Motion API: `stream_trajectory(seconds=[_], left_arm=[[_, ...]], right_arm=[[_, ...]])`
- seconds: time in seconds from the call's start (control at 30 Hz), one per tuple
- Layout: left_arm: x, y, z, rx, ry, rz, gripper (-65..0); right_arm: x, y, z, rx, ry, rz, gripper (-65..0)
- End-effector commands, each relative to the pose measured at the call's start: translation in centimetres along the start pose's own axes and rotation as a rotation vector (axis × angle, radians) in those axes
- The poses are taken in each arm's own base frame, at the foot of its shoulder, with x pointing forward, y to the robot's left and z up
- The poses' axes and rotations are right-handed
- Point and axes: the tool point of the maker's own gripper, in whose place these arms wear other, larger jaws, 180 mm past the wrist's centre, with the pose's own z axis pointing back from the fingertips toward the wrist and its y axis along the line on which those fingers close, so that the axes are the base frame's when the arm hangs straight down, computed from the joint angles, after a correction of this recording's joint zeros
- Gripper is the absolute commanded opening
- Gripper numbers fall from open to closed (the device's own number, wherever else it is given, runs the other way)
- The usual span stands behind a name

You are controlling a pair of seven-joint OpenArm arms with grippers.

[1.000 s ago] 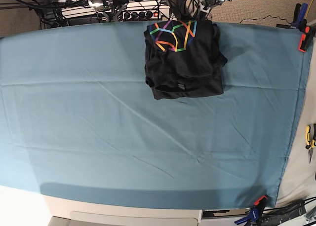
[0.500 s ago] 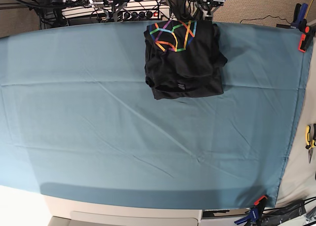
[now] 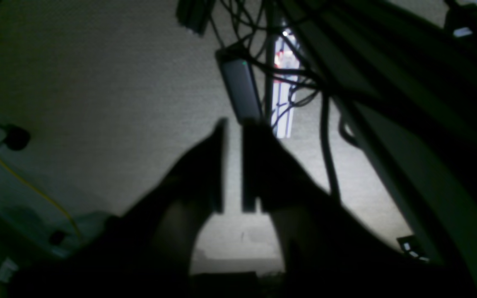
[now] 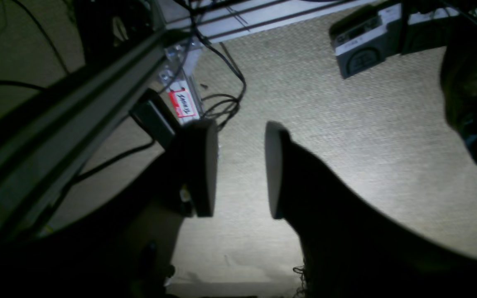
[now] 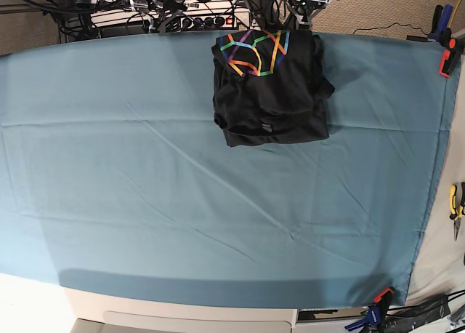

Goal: Fold the T-shirt properly

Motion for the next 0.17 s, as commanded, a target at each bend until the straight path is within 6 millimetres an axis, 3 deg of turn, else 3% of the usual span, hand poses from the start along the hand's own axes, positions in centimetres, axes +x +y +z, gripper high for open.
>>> stream_trajectory(seconds=[0.0, 0.13], left_arm=[[0.02, -0.45, 0.04, -0.009, -0.002, -0.007, -60.0], [-0.02, -0.45, 0.04, -0.009, 0.000, -0.007, -60.0]], right_arm=[[0.21, -0.13, 0.05, 0.000, -0.003, 0.001, -45.2], [0.21, -0.13, 0.05, 0.000, -0.003, 0.001, -45.2]])
